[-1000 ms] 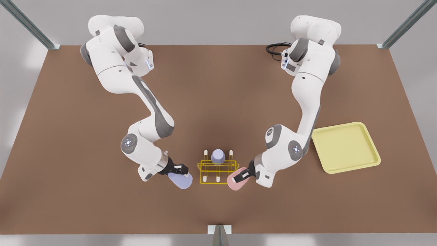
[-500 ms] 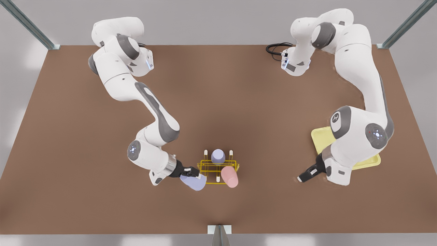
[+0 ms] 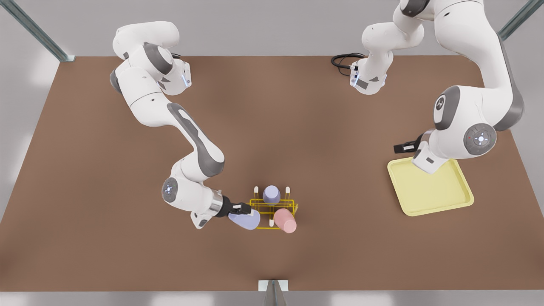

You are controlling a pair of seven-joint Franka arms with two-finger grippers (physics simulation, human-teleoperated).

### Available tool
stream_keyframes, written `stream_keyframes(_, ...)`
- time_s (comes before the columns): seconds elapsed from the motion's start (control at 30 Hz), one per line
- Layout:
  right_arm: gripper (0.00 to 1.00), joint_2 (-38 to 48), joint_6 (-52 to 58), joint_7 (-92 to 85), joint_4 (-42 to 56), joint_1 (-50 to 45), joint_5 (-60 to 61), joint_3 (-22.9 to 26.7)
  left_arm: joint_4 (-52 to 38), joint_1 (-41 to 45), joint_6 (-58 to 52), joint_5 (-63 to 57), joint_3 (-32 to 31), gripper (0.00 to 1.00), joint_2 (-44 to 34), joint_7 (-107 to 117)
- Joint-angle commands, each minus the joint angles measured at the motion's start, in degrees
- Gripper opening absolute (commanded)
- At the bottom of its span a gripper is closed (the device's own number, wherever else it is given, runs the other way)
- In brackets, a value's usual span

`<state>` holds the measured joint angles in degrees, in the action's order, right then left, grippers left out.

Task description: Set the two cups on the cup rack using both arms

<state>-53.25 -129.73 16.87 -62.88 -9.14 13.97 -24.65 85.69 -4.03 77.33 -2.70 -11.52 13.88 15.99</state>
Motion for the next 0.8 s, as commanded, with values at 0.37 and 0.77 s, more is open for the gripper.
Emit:
stream_keyframes(0.37,1.00,-0.71,1.76,-2.81,1.10,0.00,2.20,-1.10,-0.09,-0.01,0.54,0.33,-1.22,1.00,0.62,-17.39)
stream_keyframes(0.77,1.00,15.88,44.12,-15.53,0.57,20.48,-29.14,10.15,-1.67,-0.37,-3.51,1.74,-1.49,1.00,0.53,-17.57)
